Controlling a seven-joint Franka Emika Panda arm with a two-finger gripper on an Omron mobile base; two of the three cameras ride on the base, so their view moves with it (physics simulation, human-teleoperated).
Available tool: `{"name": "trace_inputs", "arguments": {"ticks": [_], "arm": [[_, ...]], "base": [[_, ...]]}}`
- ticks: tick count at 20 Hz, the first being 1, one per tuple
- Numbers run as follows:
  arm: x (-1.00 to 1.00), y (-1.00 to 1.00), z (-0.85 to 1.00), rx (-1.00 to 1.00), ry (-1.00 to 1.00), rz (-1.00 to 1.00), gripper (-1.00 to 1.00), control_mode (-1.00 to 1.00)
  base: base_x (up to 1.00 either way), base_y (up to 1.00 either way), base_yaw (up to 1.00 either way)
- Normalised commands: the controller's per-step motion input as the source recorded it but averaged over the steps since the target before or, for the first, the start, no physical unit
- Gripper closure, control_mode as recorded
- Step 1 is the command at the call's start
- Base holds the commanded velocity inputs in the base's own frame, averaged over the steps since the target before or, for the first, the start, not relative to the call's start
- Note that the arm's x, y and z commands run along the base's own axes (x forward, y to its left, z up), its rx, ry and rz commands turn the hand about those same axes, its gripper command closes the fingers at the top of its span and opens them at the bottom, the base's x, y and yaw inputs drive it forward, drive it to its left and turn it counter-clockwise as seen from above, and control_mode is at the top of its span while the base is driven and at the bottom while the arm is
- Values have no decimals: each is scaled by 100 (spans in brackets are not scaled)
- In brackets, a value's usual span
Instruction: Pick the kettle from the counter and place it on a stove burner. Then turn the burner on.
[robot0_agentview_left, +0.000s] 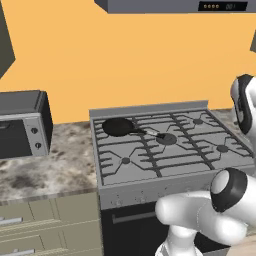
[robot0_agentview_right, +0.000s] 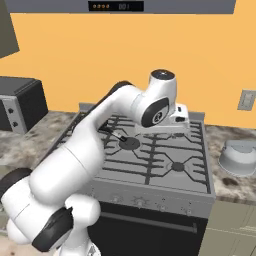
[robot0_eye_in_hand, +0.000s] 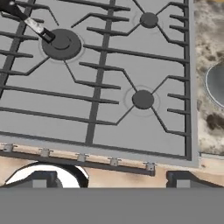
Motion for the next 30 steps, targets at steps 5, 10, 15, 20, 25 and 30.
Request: {"name": "trace_inputs", "arguments": {"ticks": [5, 10, 15, 20, 25, 30], "arm": [[-1, -98, -8, 2, 2, -37, -100, -100], [0, -90, -2, 12, 3, -60, -100, -100], [-8, -83, 0, 16, 6, -65, -100, -100], [-15, -67, 0, 13, 6, -59, -100, -100], [2, -5, 0, 0, 0, -5, -100, -100], [32, -1, -16, 0, -4, -1, -100, -100]], "base": [[0, 0, 0], [0, 0, 0], [0, 0, 0], [0, 0, 0], [0, 0, 0], [0, 0, 0]]}}
